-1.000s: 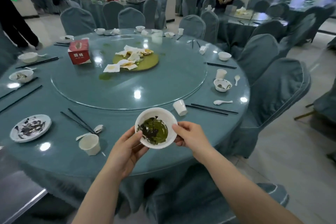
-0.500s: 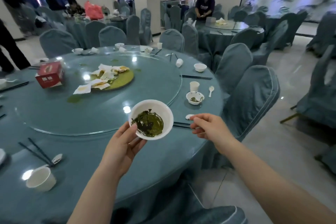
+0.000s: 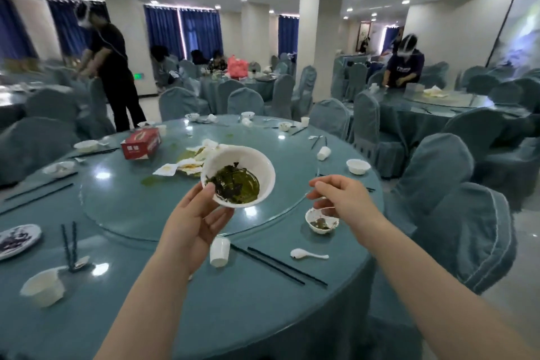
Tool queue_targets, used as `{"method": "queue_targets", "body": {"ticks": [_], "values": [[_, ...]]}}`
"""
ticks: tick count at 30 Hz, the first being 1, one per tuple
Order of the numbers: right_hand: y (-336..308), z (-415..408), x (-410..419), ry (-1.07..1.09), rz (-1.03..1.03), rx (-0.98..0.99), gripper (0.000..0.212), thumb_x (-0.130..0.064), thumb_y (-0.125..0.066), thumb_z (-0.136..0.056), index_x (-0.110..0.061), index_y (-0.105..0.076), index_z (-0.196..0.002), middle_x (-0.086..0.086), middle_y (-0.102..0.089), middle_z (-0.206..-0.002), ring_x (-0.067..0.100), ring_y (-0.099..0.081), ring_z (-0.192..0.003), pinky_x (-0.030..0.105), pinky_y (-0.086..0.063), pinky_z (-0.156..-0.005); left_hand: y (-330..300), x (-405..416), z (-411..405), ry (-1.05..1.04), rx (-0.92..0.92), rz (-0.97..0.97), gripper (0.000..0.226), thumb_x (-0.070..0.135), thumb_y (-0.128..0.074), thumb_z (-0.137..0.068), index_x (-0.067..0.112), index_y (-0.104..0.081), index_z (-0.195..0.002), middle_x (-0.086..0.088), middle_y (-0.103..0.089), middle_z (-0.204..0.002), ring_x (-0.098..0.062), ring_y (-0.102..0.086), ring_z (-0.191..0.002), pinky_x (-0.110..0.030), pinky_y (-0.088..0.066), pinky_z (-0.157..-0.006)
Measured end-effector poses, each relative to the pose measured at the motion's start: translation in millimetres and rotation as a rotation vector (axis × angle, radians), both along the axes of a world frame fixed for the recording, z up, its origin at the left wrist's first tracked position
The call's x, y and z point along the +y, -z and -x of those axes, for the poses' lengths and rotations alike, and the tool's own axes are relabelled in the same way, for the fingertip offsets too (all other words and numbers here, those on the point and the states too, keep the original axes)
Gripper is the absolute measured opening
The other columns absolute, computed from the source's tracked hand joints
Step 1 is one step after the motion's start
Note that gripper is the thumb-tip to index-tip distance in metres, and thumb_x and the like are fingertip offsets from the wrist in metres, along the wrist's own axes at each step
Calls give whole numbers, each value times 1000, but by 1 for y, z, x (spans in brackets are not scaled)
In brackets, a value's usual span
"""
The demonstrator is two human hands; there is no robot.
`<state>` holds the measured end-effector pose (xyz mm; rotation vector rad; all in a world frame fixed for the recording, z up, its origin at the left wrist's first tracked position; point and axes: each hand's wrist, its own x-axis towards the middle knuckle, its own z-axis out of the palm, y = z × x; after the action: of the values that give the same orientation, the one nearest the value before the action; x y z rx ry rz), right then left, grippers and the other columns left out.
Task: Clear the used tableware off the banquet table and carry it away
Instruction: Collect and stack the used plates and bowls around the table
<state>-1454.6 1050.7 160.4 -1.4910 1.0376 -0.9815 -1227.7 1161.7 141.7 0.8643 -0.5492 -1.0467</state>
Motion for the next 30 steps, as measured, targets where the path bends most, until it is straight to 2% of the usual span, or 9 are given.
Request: {"method": "queue_targets", "body": {"ticks": [3,5,9,14,24,30], "values": [[-2,44,-31,-49,-17,8,16,-15,-55,-94,-19,-70,-89,-3,-74,-75,11,-64,-64,25,-51,-63,-1,-14,40,-60,20,-9,19,18,-57,-91,17,-64,-109,-6,-70,-94,-18,-68,-75,-28,-59,-71],[4,69,-50,-69,-47,6,16,-15,-54,-94,-19,-69,-91,-2,-75,-77,11,-64,-65,22,-50,-60,1,-23,61,-93,39,-17,20,19,-59,-88,16,-65,-108,-6,-71,-90,-18,-68,-73,-28,-59,-66],[28,104,-82,-73,-113,15,13,-10,-56,-93,-15,-67,-96,1,-75,-79,8,-65,-60,17,-49,-54,13,-44,91,-165,84,-65,15,19,-58,-91,18,-64,-105,-6,-74,-88,-18,-72,-72,-31,-60,-66],[71,130,-122,-66,-157,69,15,-7,-61,-88,-19,-67,-94,-4,-75,-77,5,-64,-60,23,-51,-64,53,-65,120,-206,94,-120,19,24,-56,-92,19,-64,-109,-5,-73,-92,-18,-71,-77,-30,-59,-67],[192,121,-230,-82,-415,313,7,-12,-60,-90,-14,-64,-95,7,-71,-85,14,-57,-61,23,-45,-55,138,-118,136,-356,194,-283,23,24,-53,-95,20,-63,-114,-4,-74,-98,-16,-72,-83,-35,-55,-81],[252,103,-279,-143,-557,475,11,-20,-60,-91,-10,-61,-96,8,-70,-82,15,-53,-58,23,-41,-49,163,-149,124,-465,279,-337,22,22,-52,-94,20,-63,-113,-4,-74,-96,-17,-72,-84,-36,-51,-80]]}}
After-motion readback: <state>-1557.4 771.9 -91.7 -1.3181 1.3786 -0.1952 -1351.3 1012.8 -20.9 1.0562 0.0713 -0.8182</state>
